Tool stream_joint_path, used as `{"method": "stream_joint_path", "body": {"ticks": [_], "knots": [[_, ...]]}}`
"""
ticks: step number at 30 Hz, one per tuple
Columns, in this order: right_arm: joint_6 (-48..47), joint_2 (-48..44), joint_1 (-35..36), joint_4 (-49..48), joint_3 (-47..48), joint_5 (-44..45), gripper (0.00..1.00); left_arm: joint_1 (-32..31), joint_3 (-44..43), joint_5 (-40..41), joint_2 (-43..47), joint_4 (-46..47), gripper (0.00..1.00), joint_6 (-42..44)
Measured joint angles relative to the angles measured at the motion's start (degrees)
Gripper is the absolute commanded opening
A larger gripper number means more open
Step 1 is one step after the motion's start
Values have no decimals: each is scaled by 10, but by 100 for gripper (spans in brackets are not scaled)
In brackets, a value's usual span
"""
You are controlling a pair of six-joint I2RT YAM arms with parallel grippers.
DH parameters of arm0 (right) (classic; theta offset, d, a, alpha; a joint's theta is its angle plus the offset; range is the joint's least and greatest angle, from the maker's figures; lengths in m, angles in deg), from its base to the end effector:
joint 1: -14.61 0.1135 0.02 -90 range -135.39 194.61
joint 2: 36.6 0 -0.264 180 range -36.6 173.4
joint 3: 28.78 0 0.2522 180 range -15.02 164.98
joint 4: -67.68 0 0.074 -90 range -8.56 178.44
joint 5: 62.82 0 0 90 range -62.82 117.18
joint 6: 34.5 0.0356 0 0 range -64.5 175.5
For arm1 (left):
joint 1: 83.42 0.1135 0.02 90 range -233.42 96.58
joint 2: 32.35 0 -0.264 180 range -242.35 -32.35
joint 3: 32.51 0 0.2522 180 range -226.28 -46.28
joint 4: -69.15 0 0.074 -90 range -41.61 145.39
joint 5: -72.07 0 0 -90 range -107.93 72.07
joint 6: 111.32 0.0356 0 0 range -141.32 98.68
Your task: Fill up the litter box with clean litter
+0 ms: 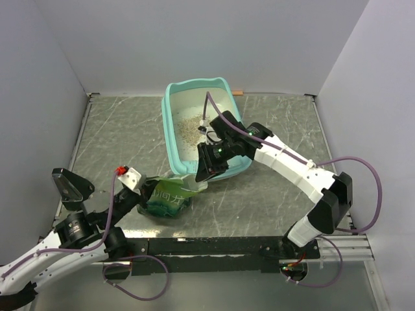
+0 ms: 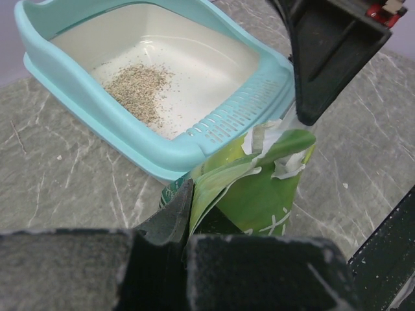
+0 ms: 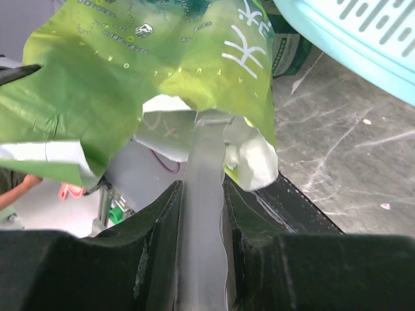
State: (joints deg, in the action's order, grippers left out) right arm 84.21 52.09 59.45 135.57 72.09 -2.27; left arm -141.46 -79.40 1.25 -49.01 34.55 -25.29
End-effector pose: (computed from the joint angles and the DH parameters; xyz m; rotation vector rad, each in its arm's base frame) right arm 0.2143 0.2378 0.3439 -0.6086 2.7007 1.0905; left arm 0.0588 -0.0721 0.3080 0.5204 1.5886 -0.5490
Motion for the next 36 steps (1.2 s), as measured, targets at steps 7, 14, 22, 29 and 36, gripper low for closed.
{"method": "stream_joint_path", "body": {"ticks": [7,14,22,29,36], "knots": [[14,7,21,-53,-31,-9,0,0,0,-5,-3,0,1,0],[56,56,65,-142,-54,-5,0,0,0,-7,-16,7,1,0],[118,60,68,-283,-143,-45,0,3,0,0,-19,6,1,0],[206,25,64,-502,-290,-102,0,2,0,-13,-23,-1,1,-1],[300,-15,64,-703,-421,-111,0,-1,0,-32,-28,-7,1,-2]]}}
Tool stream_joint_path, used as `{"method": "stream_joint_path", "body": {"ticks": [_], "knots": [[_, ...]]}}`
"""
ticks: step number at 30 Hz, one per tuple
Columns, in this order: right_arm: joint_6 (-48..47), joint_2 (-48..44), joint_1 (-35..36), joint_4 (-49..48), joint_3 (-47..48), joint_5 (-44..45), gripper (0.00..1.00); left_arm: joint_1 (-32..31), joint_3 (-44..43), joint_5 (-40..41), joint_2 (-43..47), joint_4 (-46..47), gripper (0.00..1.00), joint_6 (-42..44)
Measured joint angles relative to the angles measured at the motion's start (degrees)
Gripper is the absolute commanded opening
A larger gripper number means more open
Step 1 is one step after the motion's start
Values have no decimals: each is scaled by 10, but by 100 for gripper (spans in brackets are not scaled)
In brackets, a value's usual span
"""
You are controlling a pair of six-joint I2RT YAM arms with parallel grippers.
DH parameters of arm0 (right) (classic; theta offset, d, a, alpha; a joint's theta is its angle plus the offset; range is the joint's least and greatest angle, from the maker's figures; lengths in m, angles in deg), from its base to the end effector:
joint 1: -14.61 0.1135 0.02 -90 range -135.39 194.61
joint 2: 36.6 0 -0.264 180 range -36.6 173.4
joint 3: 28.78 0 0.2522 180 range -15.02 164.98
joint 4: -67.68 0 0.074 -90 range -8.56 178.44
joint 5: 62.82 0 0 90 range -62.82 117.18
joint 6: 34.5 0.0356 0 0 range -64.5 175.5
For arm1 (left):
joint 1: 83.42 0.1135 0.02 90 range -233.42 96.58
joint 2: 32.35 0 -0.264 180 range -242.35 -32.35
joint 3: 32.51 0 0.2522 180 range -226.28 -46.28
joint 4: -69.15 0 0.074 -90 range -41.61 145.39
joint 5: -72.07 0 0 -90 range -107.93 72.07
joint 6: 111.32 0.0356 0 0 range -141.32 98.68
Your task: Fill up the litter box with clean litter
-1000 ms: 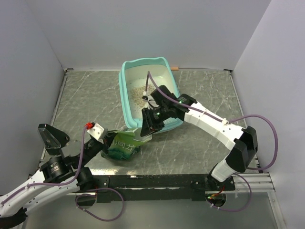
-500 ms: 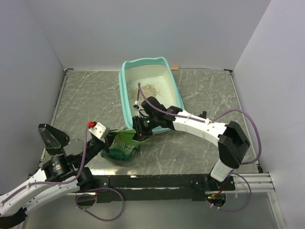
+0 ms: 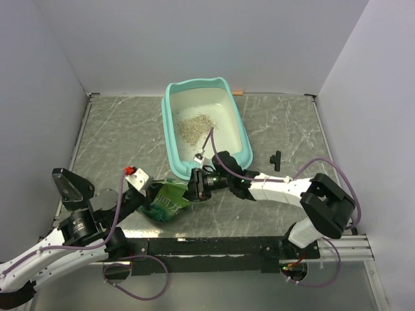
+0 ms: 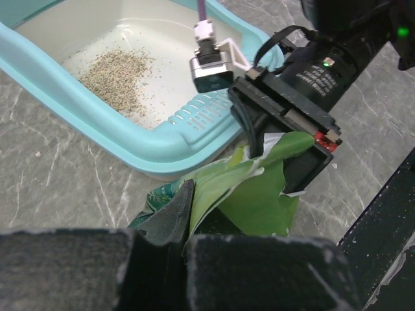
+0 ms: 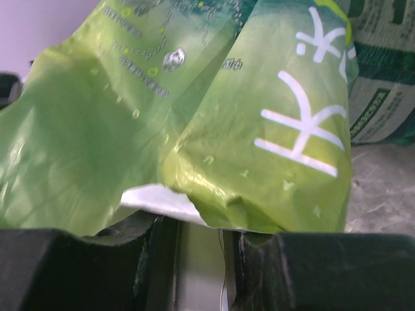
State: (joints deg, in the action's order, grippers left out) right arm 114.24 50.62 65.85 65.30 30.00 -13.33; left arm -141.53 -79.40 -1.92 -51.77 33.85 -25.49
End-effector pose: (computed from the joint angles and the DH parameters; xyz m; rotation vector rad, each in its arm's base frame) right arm 0.1822 0.2638 0.2127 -0.3999 2.4634 1.7581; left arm 0.0622 -0.0814 0.3029 0.5929 1.6308 -0.5693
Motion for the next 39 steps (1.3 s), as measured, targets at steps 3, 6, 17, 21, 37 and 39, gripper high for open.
{"method": "stream_joint_path", "body": {"ticks": [3,6,17,21,37,39], "knots": [[19,-28,0,-29,-33,5,0,0,0,-1,0,0,1,0],[27,-70,0,-25,-58,13,0,0,0,1,0,2,1,0],[24,-241,-20,55,-115,40,0,0,0,12,-4,7,1,0],[31,-298,-41,64,-152,47,0,0,0,14,-9,10,1,0],[78,-492,-81,67,-268,78,0,0,0,8,-12,15,1,0],[84,-509,-82,69,-277,81,0,0,0,8,-12,16,1,0]]}}
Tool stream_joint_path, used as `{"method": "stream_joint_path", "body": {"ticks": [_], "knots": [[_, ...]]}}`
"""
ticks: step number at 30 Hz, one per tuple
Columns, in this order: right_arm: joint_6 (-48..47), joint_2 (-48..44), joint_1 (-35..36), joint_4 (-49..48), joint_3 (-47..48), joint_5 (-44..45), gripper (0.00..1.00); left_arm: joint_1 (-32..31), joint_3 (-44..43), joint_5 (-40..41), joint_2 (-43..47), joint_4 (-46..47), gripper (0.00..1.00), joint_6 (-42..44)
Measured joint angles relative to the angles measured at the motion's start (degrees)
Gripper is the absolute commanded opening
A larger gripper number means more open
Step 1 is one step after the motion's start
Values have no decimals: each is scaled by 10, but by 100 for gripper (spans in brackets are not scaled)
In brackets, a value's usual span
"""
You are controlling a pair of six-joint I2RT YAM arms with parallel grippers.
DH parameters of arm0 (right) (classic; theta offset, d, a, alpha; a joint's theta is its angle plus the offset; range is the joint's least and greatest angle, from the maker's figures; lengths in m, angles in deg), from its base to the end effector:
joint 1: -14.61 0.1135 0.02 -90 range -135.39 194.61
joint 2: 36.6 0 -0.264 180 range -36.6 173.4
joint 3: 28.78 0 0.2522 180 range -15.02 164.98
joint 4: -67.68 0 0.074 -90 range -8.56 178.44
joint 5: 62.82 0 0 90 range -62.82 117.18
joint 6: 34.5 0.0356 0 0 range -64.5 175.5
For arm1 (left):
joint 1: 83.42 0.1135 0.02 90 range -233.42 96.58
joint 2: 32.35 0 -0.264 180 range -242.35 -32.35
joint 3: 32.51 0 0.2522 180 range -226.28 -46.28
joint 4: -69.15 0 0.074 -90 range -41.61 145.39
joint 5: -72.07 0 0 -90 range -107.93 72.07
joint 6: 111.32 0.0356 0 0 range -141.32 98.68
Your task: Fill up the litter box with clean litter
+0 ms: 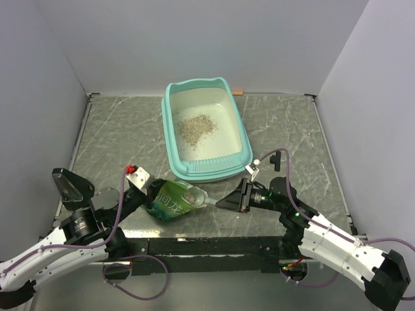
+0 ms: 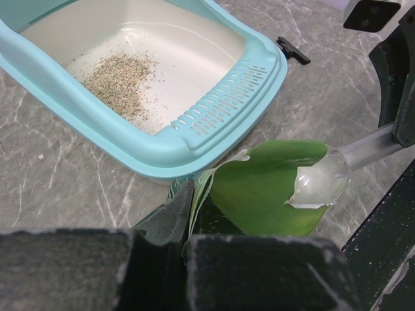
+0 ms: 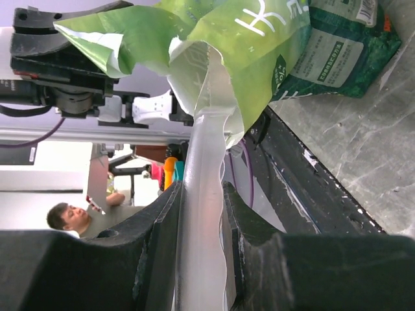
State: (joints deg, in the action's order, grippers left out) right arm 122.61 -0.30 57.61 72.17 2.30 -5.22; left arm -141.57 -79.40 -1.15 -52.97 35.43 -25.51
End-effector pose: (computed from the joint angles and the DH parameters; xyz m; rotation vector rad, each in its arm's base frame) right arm 0.1047 0.1237 0.2293 -0.0639 2.1349 1.7794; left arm 0.0648 -0.0848 0.3041 0.5795 1.6272 -0.5620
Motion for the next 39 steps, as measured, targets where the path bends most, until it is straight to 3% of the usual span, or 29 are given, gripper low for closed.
{"method": "stream_joint_path", "body": {"ticks": [15,39], "knots": [[27,-123,-6,60,-25,9,0,-1,0,-5,-3,4,1,-2],[41,-314,-9,255,-27,48,0,-2,0,11,-20,13,1,-2]]}}
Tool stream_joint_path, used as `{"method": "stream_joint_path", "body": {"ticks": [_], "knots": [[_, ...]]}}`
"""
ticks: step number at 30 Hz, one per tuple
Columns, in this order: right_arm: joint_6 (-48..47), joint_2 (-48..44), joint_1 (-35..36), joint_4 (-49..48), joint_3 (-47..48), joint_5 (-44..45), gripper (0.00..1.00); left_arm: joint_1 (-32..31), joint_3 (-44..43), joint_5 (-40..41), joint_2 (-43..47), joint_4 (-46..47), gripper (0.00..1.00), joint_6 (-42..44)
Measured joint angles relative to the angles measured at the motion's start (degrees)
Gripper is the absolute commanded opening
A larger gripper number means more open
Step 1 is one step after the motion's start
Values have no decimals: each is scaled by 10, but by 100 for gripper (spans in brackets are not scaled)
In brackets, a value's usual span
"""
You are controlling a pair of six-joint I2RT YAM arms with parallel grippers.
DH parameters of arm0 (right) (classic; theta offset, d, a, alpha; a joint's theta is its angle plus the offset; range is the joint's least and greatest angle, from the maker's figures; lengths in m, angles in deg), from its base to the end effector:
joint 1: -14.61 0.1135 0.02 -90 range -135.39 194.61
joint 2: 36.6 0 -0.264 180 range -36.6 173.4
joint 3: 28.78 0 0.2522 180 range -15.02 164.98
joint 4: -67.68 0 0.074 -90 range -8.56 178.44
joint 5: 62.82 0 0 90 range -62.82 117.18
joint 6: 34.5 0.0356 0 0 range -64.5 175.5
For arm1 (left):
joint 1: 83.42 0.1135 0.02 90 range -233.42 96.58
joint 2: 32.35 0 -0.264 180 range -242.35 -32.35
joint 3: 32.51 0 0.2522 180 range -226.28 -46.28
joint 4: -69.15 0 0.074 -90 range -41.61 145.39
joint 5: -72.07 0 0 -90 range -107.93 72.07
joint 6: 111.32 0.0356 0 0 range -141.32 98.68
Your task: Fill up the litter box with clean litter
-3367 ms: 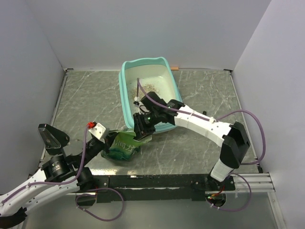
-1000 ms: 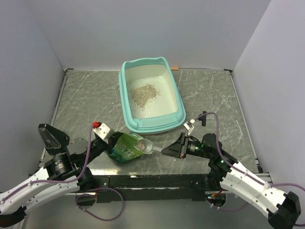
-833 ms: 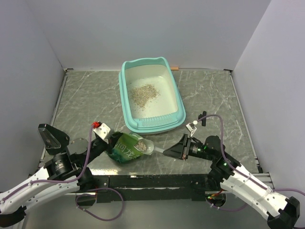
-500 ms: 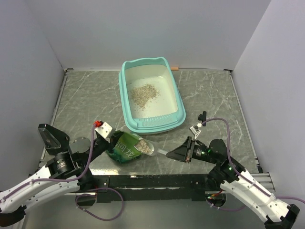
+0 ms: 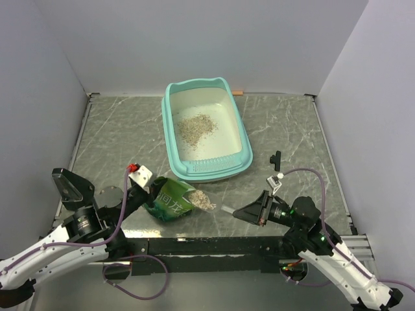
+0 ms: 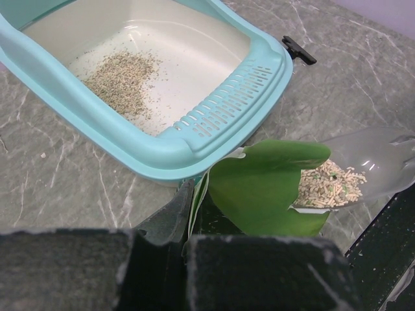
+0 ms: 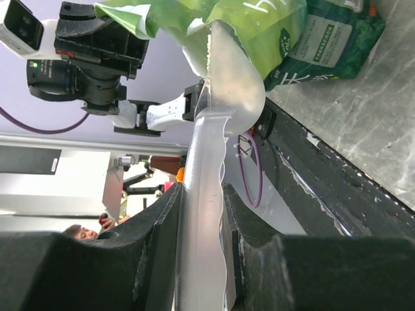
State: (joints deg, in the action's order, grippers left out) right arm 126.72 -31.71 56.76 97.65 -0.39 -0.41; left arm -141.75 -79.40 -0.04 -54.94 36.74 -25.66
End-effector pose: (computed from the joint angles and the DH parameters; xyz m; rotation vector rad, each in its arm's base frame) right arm 0.0580 0.0747 0.2247 0.0781 2.0641 1.7778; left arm 0.0686 -0.0904 0.3035 0.5714 1.6391 -0.5448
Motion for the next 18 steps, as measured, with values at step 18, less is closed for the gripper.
{"method": "stream_joint_path", "body": {"ticks": [18], "knots": [[29,-41,0,88,19,28,0,0,0,0,0,1,1,0]]}}
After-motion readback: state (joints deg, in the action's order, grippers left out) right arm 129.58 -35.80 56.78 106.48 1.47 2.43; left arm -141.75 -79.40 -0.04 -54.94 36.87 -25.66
